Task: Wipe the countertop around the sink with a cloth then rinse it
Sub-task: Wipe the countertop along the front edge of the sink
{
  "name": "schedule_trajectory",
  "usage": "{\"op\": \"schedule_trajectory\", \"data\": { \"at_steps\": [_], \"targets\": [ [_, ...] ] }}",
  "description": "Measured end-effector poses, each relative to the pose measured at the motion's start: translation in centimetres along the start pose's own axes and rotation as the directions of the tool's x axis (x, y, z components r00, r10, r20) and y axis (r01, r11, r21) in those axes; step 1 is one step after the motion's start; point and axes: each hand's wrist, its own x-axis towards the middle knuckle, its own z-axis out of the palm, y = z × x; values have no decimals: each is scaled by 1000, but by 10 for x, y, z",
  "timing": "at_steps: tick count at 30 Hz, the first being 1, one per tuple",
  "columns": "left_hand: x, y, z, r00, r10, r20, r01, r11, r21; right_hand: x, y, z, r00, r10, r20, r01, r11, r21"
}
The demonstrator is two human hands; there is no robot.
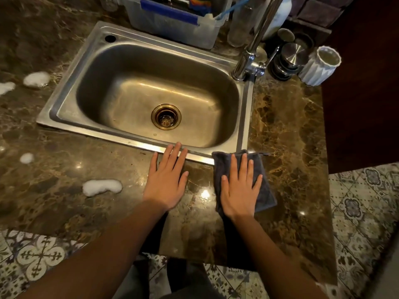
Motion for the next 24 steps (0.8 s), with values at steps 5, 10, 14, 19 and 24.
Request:
{"op": "schedule_trajectory", "data": {
  "at_steps": [5,10,14,19,24],
  "targets": [
    [-3,0,-2,1000,25,-4,-25,1000,19,-73,-22,21,1000,-26,3,26,999,-39],
    [-27,-10,-7,980,173,94,-178,982,54,-141,-52,32,999,-42,31,43,999,-33],
    [-76,-30,-2,945,312,100,-318,946,56,-154,-63,37,999,-18,27,19,999,-43],
    [-81,-46,-6,945,312,97,-318,947,44,-138,-75,36,999,35,37,-33,998,-59],
    [-81,-47,0,942,315,112,-321,946,38,-78,-94,34,997,75,-36,-77,995,-61]
  ]
}}
